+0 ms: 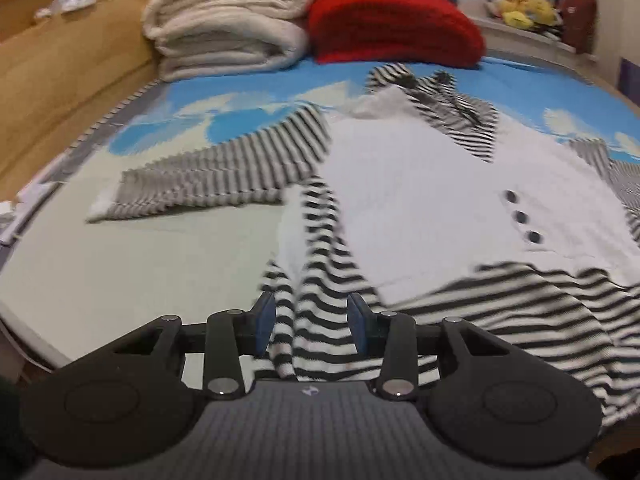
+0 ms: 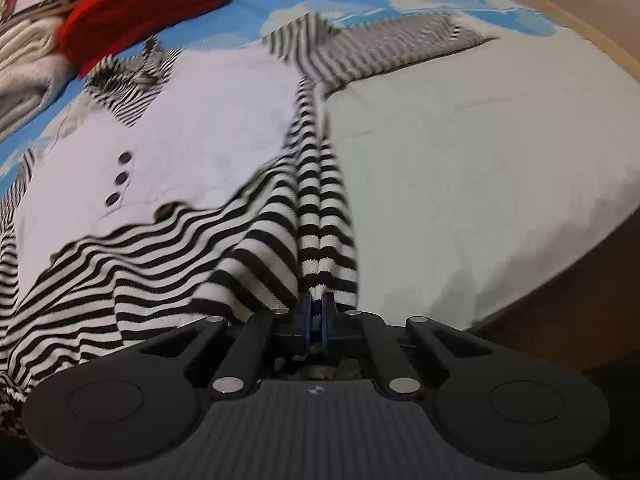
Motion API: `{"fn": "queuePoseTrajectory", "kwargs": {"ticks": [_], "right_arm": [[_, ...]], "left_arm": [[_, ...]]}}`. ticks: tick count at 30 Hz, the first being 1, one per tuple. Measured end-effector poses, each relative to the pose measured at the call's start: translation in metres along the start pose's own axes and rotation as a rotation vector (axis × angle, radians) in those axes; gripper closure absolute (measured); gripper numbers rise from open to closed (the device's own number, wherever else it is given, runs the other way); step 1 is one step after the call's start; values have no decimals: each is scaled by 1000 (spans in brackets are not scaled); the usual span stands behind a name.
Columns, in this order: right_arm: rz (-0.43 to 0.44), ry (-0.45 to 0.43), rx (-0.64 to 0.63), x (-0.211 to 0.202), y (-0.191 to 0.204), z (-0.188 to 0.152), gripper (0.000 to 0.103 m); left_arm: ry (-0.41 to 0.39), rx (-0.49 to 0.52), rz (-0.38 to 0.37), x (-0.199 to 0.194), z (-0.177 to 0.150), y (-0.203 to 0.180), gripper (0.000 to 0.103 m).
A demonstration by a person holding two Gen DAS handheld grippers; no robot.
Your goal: Fold small clothes
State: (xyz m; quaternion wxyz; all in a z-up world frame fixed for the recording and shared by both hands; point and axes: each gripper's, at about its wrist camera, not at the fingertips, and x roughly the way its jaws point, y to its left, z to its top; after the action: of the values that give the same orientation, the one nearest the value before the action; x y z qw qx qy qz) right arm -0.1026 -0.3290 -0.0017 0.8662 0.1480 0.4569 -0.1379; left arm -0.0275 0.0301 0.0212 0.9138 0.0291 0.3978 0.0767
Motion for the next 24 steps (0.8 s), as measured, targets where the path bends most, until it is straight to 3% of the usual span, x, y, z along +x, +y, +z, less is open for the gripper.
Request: {"fn": "queuePoseTrajectory", "kwargs": {"ticks": [4, 6, 9, 11, 15, 17, 21, 22, 24], "right_arm": [[-56, 13, 47, -3, -19, 1, 100], [-54, 39, 63, -1, -24, 0, 99], [-35, 66, 68, -3, -23, 0, 98], [-30, 17, 77, -12, -22, 3, 98], [18, -142, 21, -31, -11, 9, 78], [71, -169, -15, -33, -2, 10, 70], [160, -57, -33, -12, 10, 3, 68], [140, -19, -57, -6, 13, 1, 68], [40, 64, -121, 9, 18, -6, 69]], "left_arm": [[124, -14, -48, 21, -7, -3, 59], [242, -21, -1, 40, -16, 1, 59], [314, -73, 71, 52, -23, 19, 48], [300, -73, 113, 50, -21, 25, 48], [271, -62, 145, 45, -22, 21, 48], [236, -53, 144, 38, -21, 15, 48], [134, -67, 58, 21, -10, 7, 48], [111, -41, 52, 16, -9, 4, 47], [127, -10, 16, 18, -8, -2, 34]]}}
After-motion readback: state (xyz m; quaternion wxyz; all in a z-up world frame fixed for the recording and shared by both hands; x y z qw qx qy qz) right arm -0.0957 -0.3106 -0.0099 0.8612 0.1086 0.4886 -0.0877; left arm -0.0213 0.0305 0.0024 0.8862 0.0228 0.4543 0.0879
